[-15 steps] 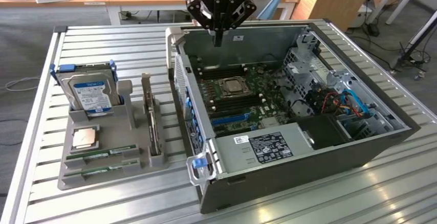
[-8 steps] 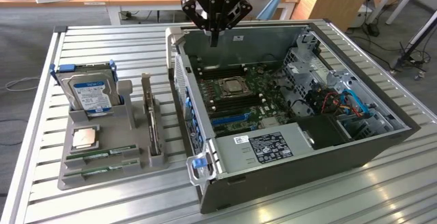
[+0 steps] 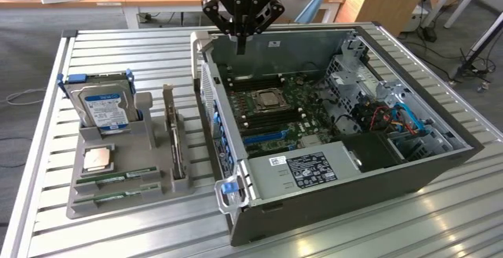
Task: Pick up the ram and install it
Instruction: 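Reach for the ram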
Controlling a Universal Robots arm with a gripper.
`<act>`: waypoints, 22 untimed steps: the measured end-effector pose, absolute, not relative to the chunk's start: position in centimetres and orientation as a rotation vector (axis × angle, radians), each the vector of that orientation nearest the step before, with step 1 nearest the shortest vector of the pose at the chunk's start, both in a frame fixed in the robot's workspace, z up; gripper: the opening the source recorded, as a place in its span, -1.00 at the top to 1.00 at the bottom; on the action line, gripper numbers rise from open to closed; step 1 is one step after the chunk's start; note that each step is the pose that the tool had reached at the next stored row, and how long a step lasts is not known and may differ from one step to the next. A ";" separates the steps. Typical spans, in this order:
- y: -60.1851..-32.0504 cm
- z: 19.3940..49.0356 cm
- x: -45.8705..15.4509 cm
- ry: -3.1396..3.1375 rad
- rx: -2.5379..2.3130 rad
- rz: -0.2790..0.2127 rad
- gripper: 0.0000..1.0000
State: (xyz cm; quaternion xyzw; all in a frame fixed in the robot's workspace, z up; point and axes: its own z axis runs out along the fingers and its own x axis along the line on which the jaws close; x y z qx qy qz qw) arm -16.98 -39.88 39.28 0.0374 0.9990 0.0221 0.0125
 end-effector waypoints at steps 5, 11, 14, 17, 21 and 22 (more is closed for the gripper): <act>-39.9 39.3 -17.7 3.114 0.117 0.069 0.79; -39.9 39.3 -18.5 3.114 0.117 0.069 0.79; -39.9 39.2 -18.9 3.114 0.117 0.069 0.79; -39.9 39.2 -19.4 3.114 0.117 0.069 0.79; -39.9 39.2 -20.0 3.114 0.117 0.069 0.79; -39.9 39.2 -20.1 3.114 0.117 0.069 0.79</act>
